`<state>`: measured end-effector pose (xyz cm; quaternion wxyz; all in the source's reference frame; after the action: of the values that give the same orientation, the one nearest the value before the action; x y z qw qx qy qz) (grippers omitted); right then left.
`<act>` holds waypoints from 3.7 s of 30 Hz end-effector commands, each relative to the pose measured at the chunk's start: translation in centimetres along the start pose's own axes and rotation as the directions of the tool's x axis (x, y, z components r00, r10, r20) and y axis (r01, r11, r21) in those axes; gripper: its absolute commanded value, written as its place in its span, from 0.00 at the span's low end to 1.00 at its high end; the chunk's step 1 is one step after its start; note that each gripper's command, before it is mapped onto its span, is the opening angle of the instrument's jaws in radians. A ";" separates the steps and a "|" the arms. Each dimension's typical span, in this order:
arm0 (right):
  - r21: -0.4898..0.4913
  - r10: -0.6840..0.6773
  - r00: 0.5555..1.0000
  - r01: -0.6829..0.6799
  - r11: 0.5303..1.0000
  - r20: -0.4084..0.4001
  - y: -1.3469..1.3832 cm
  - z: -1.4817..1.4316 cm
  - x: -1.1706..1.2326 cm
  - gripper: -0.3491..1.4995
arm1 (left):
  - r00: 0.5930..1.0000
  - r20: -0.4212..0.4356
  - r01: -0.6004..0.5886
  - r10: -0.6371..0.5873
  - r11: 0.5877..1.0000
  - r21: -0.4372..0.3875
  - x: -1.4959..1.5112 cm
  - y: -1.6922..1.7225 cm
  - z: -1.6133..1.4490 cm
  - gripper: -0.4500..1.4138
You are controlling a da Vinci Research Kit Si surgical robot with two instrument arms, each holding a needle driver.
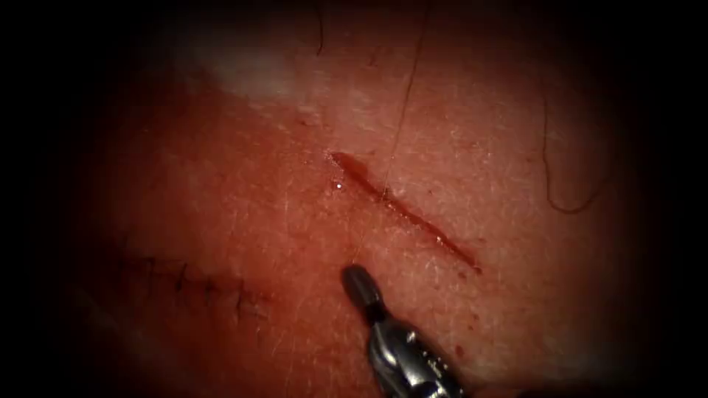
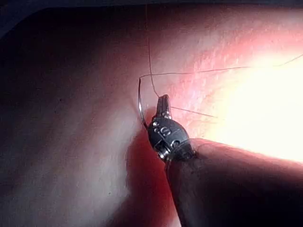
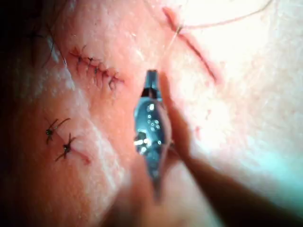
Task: Wound Closure
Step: Move the right gripper down and the left gripper up to tighten the knot, then move the right grasper down and the left grasper up to tighten the knot, then use the right gripper to snip the suture
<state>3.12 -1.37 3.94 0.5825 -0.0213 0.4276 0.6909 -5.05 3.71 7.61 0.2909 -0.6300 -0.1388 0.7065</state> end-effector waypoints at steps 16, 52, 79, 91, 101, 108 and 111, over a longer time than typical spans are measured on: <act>0.130 -0.003 1.000 0.003 0.992 0.006 -0.02 0.05 -0.13 0.24 | 0.999 0.006 0.037 -0.037 0.999 -0.006 -0.11 0.04 0.00 0.00; 0.339 -0.657 0.754 0.615 0.712 0.011 -0.11 0.26 1.16 0.83 | 0.970 0.055 0.243 -0.238 0.960 -0.139 1.19 1.77 -0.81 0.00; 0.283 -0.650 0.759 0.614 0.737 0.047 0.06 0.63 1.32 0.81 | 0.966 0.069 0.259 -0.251 0.954 -0.154 1.35 2.31 -0.95 0.00; 0.292 -0.651 0.758 0.616 0.731 0.031 0.09 0.82 1.27 0.83 | 0.965 0.070 0.261 -0.253 0.952 -0.158 1.38 2.46 -0.99 0.00; 0.283 -0.649 0.761 0.622 0.730 0.002 0.15 1.04 1.28 0.84 | 0.965 0.071 0.261 -0.252 0.951 -0.167 1.38 2.54 -1.01 0.00; 0.281 -0.651 0.759 0.626 0.727 -0.006 0.18 1.12 1.26 0.83 | 0.965 0.071 0.261 -0.252 0.949 -0.175 1.39 2.63 -1.02 0.00; 0.280 -0.650 0.760 0.627 0.727 -0.013 0.16 1.15 1.24 0.83 | 0.965 0.071 0.261 -0.252 0.949 -0.175 1.39 2.64 -1.02 0.00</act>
<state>3.07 0.38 4.06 0.7996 -0.0594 0.4572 0.3848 -4.68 2.27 4.77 0.3181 -0.6135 -0.2900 0.6621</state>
